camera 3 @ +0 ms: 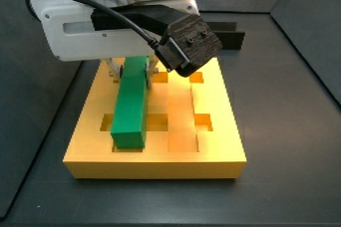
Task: Pick up the green object. Move up. Move to above the board. Insert the green object.
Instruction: Insert the green object.
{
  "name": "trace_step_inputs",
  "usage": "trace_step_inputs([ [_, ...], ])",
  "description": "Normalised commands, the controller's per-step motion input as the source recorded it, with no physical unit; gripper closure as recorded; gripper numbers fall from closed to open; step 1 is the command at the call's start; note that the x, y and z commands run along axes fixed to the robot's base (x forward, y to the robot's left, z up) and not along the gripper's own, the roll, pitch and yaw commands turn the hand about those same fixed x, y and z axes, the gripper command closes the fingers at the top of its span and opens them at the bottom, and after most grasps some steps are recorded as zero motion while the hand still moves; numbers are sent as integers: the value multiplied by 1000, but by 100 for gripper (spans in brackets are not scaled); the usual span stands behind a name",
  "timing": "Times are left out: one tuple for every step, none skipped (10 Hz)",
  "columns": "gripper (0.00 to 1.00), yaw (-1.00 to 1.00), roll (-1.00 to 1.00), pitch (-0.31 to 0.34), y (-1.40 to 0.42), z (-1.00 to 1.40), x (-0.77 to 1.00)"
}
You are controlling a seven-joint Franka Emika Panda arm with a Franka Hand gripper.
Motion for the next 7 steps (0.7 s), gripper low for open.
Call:
trace_step_inputs([
  [100, 0, 0, -59, -220, -280, 0],
  [100, -54, 0, -40, -26, -289, -140],
  [100, -226, 19, 0, 0, -151, -297],
  [100, -134, 66, 9, 129, -191, -83],
  [100, -157, 97, 50, 234, -183, -123],
  [100, -46, 86, 11, 29, -231, 0],
  [100, 0, 47, 0, 0, -226, 0],
])
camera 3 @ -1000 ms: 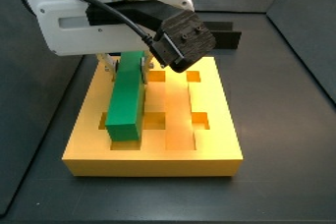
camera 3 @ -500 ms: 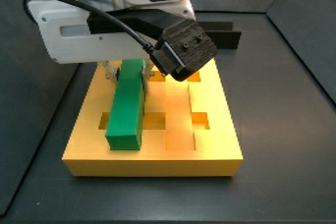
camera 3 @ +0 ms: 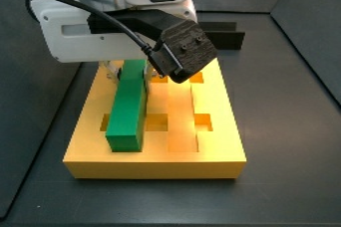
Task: Pick up the green object. Move up. Move to above the board. Insert the green object.
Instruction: Insert the green object.
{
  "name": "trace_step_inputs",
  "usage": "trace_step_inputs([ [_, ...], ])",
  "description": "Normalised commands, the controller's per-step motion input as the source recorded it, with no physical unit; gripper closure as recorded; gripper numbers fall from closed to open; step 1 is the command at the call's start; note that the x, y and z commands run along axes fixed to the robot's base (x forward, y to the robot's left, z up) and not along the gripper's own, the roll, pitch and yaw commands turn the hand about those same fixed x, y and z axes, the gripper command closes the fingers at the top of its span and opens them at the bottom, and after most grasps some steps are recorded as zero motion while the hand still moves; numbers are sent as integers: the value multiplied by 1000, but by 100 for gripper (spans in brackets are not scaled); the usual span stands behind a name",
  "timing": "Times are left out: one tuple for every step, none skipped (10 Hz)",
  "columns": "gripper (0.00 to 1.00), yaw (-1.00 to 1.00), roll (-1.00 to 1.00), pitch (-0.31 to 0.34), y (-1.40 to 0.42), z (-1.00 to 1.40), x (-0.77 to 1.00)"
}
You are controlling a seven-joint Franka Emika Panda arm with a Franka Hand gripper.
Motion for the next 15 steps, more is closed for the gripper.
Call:
trace_step_inputs([
  [100, 0, 77, 0, 0, -337, 0],
  [100, 0, 106, 0, 0, -443, -34],
  [100, 0, 53, 0, 0, -460, -143],
  [100, 0, 0, 0, 0, -283, -249],
  [100, 6, -7, -29, -60, -180, -106],
  [100, 11, -11, -69, -120, -197, -169],
  [100, 0, -73, -83, -83, -297, -369],
  [100, -86, 0, -1, 0, -340, -603],
  [100, 0, 0, -53, -89, -231, -243],
  [100, 0, 21, -27, 0, -326, -291],
  [100, 0, 24, -23, 0, -349, -314],
  [100, 31, 0, 0, -9, -371, -357],
  [100, 86, 69, 99, -3, -397, -111],
  [100, -154, 29, 191, 23, -394, 0],
  [100, -234, -19, 0, 11, -309, 0],
])
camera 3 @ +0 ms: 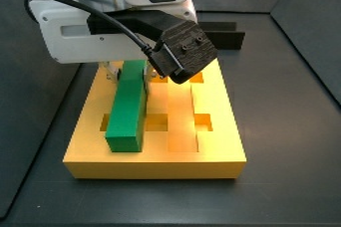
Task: Pick up the green object. Move up. Move to above the board. Insert the green object.
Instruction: Insert the green object.
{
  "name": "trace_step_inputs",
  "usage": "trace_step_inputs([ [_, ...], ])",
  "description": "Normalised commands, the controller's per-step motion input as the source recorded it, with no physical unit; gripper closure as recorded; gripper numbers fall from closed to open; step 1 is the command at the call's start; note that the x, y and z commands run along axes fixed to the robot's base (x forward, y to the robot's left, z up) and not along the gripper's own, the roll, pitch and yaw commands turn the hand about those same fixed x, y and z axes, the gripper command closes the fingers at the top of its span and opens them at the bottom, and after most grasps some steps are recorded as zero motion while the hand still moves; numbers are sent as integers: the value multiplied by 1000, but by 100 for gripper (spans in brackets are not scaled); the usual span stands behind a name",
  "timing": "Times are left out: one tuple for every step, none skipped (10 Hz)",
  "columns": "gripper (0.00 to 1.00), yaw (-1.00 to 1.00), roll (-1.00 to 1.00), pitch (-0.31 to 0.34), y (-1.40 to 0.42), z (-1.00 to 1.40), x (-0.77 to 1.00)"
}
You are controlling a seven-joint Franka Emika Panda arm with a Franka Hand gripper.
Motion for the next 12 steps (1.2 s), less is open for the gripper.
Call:
trace_step_inputs([
  [100, -17, -30, -43, 74, -163, 0],
  [100, -20, -3, 0, 20, -146, 137],
  [100, -143, 20, 70, 0, -240, 154],
  [100, -154, 10, 51, 0, -231, 117],
  [100, -51, 0, 0, 0, -166, 31],
  [100, 0, 0, -33, 0, -209, 0],
  [100, 151, 0, -3, 0, -243, 120],
  [100, 169, 0, 0, 0, -243, 174],
  [100, 149, 0, 0, 0, -257, 57],
  [100, 77, 0, -4, 0, -183, 0],
  [100, 0, 0, 0, 0, -151, 0],
  [100, 0, -20, -23, 0, -106, 0],
])
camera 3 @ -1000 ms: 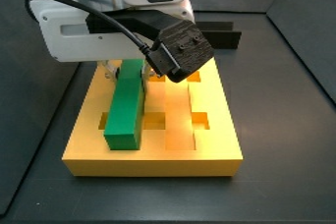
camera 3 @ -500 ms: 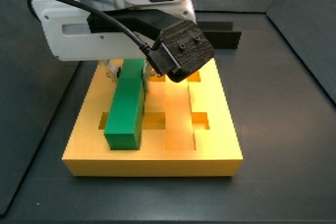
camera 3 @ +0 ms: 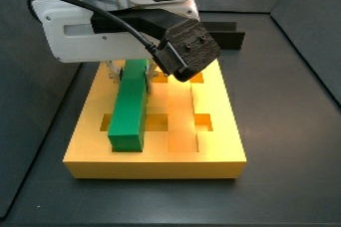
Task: Pick up the green object. Move up. Move to above the board. Insert the green object.
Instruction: Insert the green object.
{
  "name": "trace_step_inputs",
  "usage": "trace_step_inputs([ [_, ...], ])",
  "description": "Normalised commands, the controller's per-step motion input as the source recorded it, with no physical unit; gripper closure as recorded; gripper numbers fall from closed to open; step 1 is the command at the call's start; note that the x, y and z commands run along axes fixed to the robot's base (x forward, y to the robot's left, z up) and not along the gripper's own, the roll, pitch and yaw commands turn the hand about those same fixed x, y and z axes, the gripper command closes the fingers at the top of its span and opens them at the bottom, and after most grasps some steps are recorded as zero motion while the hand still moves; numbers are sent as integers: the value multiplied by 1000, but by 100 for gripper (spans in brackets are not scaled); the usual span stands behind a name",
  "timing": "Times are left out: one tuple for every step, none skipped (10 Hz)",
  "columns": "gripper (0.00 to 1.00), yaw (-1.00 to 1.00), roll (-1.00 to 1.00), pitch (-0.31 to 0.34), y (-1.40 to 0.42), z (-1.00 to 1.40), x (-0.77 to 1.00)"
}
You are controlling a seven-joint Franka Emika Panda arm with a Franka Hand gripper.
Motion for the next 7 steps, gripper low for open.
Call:
trace_step_inputs([
  [100, 0, -159, -106, 0, -331, 0],
  [100, 0, -49, -76, 0, -891, 0],
  [100, 0, 0, 0, 0, -1000, 77],
  [100, 0, 119, 0, 3, -1000, -103],
  [100, 0, 120, 29, 49, -814, -394],
  [100, -34, 144, 156, -31, -606, -271],
  [100, 0, 106, 370, -123, -349, 80],
])
